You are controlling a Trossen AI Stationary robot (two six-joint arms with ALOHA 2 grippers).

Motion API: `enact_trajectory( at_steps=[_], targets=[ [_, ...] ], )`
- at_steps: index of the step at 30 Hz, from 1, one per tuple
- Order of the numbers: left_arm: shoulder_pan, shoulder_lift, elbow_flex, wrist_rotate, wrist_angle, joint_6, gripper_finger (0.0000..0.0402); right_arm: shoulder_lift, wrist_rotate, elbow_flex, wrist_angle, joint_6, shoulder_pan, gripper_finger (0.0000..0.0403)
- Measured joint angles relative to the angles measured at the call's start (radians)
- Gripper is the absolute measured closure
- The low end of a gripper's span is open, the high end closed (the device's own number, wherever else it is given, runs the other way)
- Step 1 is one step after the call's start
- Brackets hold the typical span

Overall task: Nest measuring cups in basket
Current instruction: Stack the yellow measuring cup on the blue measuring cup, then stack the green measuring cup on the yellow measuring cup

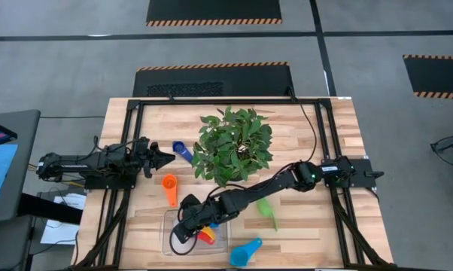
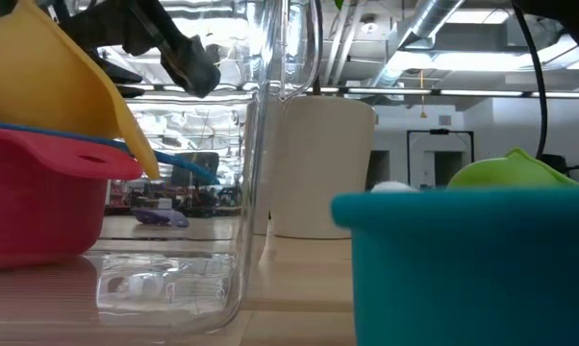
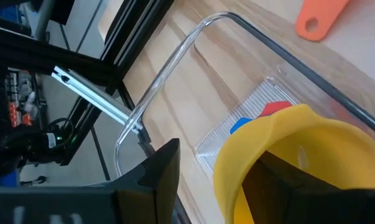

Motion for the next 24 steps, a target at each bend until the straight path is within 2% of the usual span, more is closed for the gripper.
enact_trajectory(
  at_steps=[9,15,24],
  targets=[
    [0.000,0.000,0.000,0.000,0.000,-0.001,0.0343,-0.004,-0.072,0.000,-0.007,0.000,-0.001,0.0210],
    [0.000,0.000,0.000,0.000,0.000,-0.001,0.0343,-0.010,-0.072,0.002,-0.063,0.000,-0.002,0.0223],
    [0.000,0.000,0.000,0.000,0.000,-0.002,0.0343,-0.010,-0.114,0.002,-0.057,-0.004,-0.012,0.0228]
  ],
)
